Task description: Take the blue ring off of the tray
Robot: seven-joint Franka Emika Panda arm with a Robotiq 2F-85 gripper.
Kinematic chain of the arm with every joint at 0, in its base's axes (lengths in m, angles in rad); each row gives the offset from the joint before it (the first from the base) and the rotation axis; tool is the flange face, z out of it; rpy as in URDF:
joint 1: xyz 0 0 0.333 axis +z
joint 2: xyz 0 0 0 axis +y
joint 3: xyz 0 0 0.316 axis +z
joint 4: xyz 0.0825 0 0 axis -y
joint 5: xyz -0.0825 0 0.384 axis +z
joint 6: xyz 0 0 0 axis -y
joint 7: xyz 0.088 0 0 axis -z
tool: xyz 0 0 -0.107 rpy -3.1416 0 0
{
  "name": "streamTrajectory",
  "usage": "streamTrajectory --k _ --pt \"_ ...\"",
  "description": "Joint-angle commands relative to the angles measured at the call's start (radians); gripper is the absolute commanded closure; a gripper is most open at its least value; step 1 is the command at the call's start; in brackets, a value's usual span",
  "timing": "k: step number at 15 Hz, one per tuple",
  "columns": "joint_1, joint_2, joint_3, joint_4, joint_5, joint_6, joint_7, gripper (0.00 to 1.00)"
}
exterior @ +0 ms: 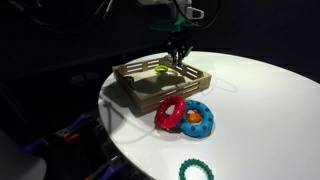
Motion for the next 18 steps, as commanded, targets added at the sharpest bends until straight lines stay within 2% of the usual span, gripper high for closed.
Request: streamTrajectory --k 1,7,18 --pt "-0.033 -0.114 0.003 -0.049 0.028 -0.068 -0.070 0.91" --pt "-0.068 -0.237 -0.041 -0.107 -0.049 -0.146 -0.070 0.91" --pt "-0.182 -0.344 -0.150 -0.261 -0.262 -0.139 -0.048 0.91"
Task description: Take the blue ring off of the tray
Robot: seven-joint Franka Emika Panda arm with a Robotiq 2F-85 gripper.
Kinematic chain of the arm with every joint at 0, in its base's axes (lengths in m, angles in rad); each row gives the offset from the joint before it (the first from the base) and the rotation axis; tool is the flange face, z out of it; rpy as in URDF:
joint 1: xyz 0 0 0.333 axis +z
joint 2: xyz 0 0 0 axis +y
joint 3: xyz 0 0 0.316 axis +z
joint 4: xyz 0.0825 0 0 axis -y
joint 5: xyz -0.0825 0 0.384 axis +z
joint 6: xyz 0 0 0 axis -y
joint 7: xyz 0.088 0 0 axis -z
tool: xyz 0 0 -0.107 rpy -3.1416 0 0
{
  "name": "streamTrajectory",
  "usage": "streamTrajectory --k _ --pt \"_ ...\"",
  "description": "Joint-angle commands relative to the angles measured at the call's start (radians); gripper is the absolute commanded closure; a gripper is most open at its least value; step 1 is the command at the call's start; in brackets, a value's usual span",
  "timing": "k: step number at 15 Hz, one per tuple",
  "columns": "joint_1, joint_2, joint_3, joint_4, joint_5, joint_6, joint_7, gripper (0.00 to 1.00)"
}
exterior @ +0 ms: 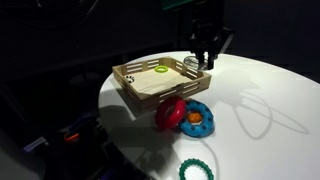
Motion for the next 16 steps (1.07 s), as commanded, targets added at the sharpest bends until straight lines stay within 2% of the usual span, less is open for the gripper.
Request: streamTrajectory --k 1,8,9,11,13,16 --pt "-0.038 -0.059 -0.029 -0.076 -0.065 -0.001 0.004 0.91" --pt "-0.080 -0.059 -0.060 -0.179 -0.100 0.010 -0.008 0.91" --pt "-0.081 -0.057 -0.060 -0.189 -0.098 0.009 -0.009 0.88" --pt "-0.080 -0.055 -0.061 -0.203 -0.095 0.007 -0.013 0.48" --pt "-0.079 -0.058 -0.060 -0.208 -0.092 0.005 -0.017 0.43" --pt "-0.077 -0.071 -0.058 -0.200 -0.081 -0.006 -0.029 0.22"
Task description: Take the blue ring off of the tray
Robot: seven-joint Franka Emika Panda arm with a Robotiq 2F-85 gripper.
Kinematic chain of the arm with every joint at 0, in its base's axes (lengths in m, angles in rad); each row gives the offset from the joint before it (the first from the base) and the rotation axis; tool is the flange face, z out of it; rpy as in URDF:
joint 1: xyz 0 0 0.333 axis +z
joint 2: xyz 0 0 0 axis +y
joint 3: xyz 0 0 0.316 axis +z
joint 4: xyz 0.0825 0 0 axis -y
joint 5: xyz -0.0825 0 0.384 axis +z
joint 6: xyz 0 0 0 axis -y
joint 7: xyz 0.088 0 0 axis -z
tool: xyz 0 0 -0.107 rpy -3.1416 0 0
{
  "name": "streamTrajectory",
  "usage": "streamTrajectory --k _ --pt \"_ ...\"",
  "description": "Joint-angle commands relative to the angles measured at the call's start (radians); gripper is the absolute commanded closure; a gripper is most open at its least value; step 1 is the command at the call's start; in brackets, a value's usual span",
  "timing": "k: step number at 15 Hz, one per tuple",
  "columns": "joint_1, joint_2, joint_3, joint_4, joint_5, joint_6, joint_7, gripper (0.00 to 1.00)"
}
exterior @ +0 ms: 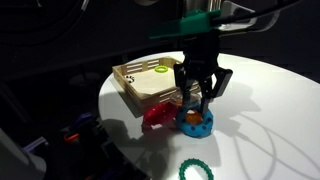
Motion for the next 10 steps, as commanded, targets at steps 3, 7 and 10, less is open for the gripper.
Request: streamTrajectory --k 3,7,10 --pt "-0.002 -0.069 0.005 0.004 0.006 -0.017 -0.041 0.01" --pt "0.006 -0.123 0.013 0.025 0.037 -0.031 -0.082 0.00" --pt "0.018 -0.160 0.019 0.047 0.096 -0.048 -0.135 0.00"
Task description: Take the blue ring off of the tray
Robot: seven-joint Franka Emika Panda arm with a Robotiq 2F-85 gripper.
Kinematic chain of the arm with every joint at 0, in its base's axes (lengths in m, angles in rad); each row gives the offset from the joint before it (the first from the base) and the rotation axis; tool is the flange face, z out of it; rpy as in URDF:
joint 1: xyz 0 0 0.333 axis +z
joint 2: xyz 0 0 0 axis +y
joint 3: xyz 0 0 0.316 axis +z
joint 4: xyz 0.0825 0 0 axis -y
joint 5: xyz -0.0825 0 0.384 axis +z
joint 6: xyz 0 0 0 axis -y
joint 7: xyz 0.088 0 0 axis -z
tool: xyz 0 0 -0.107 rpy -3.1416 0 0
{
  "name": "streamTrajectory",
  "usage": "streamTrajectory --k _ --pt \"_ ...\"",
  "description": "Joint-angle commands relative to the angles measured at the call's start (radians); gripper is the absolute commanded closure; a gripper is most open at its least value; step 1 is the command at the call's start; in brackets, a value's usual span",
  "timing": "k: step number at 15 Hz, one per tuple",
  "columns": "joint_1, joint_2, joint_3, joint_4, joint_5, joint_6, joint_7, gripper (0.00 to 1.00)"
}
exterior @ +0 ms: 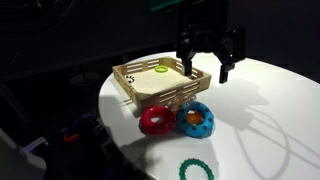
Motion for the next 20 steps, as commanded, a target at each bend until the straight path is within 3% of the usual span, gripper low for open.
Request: streamTrajectory --k 1,7,15,20 --pt "0.015 -0.056 0.009 0.033 0.085 -0.051 -0.087 0.00" --pt "0.066 -0.114 0.012 0.099 0.282 -0.130 -0.215 0.00" --pt "0.103 -0.137 0.044 0.270 0.353 -0.391 -0.191 0.00" --pt "0.108 -0.138 0.051 0.275 0.353 -0.388 -0.187 0.00"
